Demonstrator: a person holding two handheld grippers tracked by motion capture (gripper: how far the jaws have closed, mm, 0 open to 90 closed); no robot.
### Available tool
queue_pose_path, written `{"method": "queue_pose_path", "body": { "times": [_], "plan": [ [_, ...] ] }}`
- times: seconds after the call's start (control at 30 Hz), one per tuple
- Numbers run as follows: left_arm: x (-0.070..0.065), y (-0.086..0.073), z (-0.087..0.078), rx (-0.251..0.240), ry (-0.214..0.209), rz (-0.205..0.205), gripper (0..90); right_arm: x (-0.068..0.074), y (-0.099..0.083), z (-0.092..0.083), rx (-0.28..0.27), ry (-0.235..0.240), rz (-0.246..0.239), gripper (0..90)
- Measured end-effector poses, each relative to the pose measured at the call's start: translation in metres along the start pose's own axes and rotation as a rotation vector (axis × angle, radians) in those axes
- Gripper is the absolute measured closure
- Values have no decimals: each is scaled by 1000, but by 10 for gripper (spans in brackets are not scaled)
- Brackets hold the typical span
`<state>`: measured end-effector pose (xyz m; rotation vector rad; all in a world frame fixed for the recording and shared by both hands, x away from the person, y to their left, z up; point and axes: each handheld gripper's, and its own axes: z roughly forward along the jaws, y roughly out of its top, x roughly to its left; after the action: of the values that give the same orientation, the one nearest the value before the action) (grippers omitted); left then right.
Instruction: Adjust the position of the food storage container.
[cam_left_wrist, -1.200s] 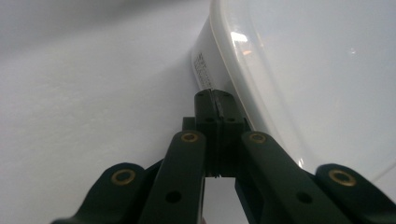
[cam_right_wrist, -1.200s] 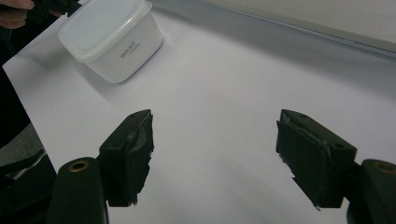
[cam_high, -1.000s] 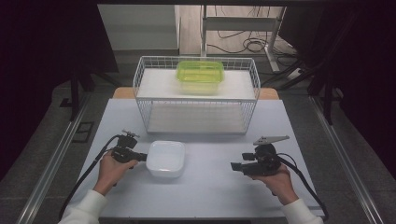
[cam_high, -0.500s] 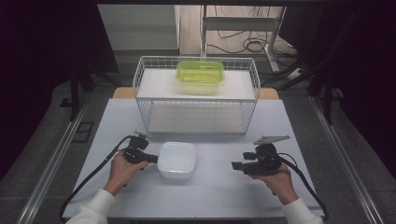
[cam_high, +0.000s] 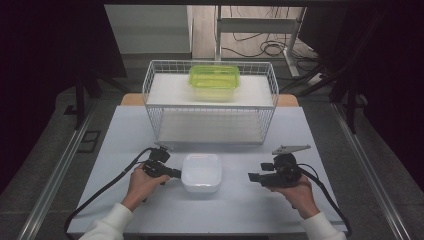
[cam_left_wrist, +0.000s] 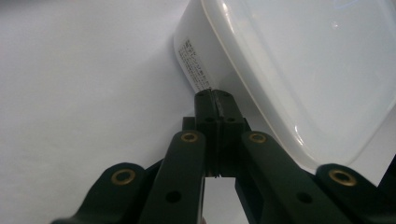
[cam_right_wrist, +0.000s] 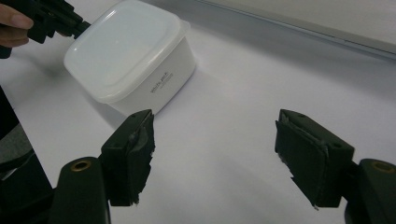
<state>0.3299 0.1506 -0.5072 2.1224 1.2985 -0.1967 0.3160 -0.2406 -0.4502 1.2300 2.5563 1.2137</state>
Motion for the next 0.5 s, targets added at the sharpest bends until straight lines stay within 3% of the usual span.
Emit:
{"method": "queue_pose_path", "body": {
  "times": [0.5],
  "plan": [
    [-8, 5, 14, 6, -64, 4, 894, -9, -3, 4, -39, -37, 55, 279]
  ]
}}
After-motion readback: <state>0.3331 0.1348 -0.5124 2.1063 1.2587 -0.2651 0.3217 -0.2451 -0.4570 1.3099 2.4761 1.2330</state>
